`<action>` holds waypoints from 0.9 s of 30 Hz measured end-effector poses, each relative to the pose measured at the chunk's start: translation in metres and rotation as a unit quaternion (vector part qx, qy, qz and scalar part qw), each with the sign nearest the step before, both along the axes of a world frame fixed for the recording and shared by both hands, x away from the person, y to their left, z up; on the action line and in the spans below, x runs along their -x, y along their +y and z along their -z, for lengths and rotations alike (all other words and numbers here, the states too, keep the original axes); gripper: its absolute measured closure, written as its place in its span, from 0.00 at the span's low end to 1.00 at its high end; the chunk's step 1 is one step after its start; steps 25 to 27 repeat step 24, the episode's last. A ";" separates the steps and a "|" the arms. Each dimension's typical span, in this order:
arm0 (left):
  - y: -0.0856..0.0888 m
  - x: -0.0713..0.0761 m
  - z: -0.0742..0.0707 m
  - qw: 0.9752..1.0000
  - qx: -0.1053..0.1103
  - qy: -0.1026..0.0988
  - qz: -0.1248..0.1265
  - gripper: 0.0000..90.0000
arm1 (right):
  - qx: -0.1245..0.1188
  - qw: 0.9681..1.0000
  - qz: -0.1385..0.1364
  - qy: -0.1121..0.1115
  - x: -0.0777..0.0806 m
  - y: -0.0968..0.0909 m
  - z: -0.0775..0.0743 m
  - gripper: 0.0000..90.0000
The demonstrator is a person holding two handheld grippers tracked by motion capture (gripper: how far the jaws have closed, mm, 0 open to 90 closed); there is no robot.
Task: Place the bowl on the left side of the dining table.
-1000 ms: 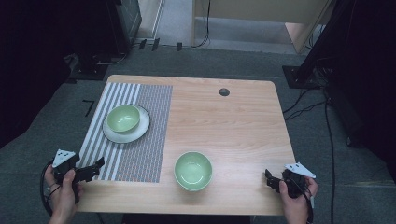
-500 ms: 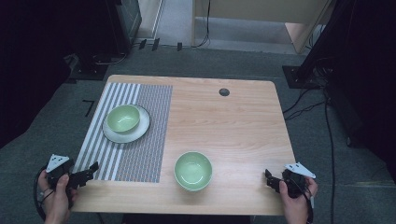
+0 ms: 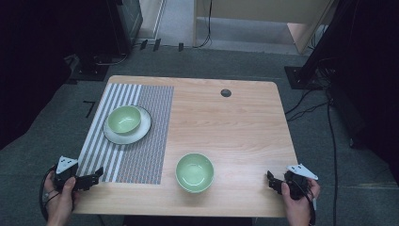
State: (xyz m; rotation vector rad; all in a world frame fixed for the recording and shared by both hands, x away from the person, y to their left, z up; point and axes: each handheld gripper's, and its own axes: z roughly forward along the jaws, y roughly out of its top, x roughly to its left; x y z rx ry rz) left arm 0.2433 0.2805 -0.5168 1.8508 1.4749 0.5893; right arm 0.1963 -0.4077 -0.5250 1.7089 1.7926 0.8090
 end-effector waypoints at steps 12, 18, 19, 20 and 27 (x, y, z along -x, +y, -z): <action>-0.009 -0.001 0.002 0.999 -0.042 0.018 0.016 0.00 | -0.001 1.000 0.002 0.000 0.000 0.000 0.000 0.15; -0.008 -0.001 0.002 0.999 -0.042 0.018 0.017 0.00 | 0.000 1.000 0.003 -0.001 0.000 0.001 0.000 0.15; -0.008 -0.001 0.002 0.999 -0.042 0.018 0.017 0.00 | 0.000 1.000 0.003 -0.001 0.000 0.001 0.000 0.15; -0.008 -0.001 0.002 0.999 -0.042 0.018 0.017 0.00 | 0.000 1.000 0.003 -0.001 0.000 0.001 0.000 0.15; -0.008 -0.002 0.002 0.999 -0.042 0.018 0.016 0.00 | 0.001 1.000 0.006 -0.001 0.001 0.002 0.000 0.19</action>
